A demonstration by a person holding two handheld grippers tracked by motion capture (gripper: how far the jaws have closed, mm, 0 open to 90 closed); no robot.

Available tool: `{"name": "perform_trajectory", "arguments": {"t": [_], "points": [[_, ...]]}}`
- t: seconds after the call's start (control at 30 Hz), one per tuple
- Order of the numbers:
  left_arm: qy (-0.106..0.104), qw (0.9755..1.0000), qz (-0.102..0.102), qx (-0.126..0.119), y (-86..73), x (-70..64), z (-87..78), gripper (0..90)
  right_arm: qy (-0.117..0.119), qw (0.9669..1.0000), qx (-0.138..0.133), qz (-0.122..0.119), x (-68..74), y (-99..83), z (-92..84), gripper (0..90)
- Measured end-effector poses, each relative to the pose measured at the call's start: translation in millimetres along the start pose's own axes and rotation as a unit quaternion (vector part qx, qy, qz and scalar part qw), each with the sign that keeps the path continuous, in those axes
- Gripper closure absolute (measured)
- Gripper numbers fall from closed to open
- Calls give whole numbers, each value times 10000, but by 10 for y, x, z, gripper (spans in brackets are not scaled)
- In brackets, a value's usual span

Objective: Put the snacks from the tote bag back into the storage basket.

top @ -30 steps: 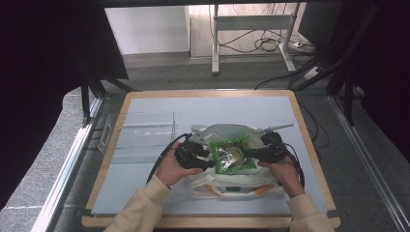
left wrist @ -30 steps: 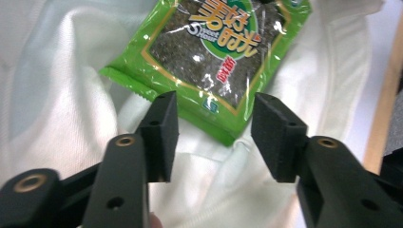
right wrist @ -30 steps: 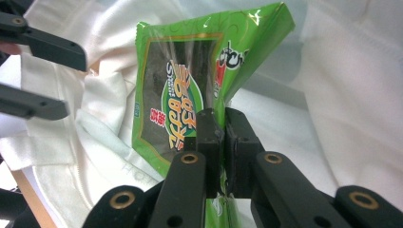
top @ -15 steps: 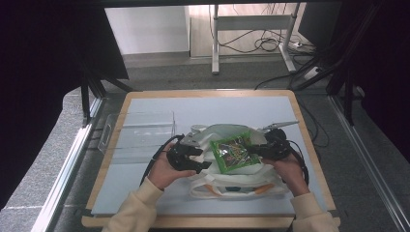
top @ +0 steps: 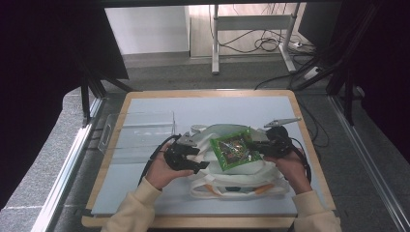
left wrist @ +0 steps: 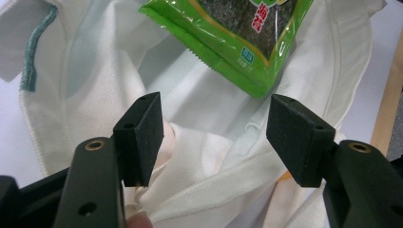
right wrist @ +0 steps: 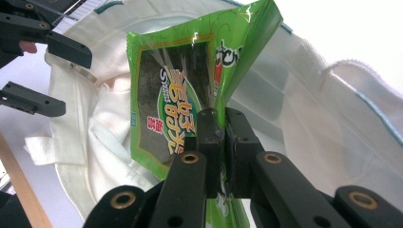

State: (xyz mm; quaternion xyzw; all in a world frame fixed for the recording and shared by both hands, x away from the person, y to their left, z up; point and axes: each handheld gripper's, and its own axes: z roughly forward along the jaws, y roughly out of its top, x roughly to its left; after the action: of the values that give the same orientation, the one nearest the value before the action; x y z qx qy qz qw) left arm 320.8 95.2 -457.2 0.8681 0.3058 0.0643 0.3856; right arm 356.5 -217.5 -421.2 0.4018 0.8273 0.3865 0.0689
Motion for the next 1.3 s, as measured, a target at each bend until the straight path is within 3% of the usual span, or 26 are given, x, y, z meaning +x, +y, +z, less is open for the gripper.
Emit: {"name": "perform_trajectory", "arguments": {"t": [0.47,0.7,1.13,1.3], "points": [[32,10000,21,-11,8,14,-14,366,50,9995,0,-321,42,43,4,854],[21,10000,70,-59,91,23,-72,364,64,9987,-27,-509,56,52,-6,855],[1,9996,259,-135,418,64,-136,368,75,9918,-74,-1272,187,120,-10,854],[-15,9994,343,51,512,119,-91,386,151,9888,-70,-1486,238,148,10,854]]}}
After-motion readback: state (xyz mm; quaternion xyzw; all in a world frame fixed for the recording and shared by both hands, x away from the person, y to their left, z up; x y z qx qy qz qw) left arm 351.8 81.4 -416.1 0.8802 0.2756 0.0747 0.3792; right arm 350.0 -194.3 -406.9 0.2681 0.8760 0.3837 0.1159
